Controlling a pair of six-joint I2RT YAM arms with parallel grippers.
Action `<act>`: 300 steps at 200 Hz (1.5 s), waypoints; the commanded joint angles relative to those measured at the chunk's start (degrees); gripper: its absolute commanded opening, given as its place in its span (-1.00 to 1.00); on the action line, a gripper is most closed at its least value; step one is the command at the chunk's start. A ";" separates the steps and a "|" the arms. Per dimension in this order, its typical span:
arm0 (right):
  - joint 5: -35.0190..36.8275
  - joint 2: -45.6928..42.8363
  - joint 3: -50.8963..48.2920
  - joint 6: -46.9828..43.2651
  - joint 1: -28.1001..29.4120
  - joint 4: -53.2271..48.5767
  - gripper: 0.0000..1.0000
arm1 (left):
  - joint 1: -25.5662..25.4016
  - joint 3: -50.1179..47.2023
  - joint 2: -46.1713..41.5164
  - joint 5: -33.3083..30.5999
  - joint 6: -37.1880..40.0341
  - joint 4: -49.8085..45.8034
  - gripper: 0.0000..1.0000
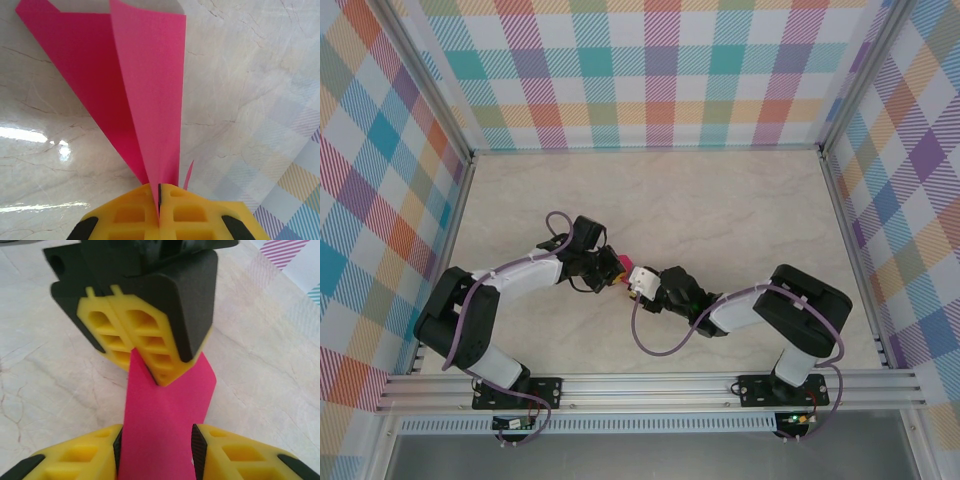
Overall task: Fold a paper plane with a square sheet of paper (pick it up from the middle)
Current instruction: Fold the wing for the fifth time at the center of the table.
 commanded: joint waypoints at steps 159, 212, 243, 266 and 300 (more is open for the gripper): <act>0.76 1.16 2.74 1.24 0.52 -4.84 -0.84 | -0.27 2.82 -1.19 -1.89 2.09 -5.90 -0.85; -4.95 0.58 5.95 13.44 0.26 -12.91 -1.00 | 8.83 3.59 -10.03 -8.47 9.21 -16.01 0.08; -8.62 0.69 7.82 21.59 -0.24 -16.04 -1.00 | 12.04 0.33 -13.07 -7.45 9.85 -15.23 0.21; -10.81 0.80 9.09 26.62 -0.85 -18.34 -1.00 | 12.45 -2.75 -14.79 -6.32 9.16 -12.34 0.23; -14.10 1.58 10.73 34.05 -1.91 -21.46 -1.00 | 12.46 -6.80 -17.06 -3.46 8.75 -7.20 0.24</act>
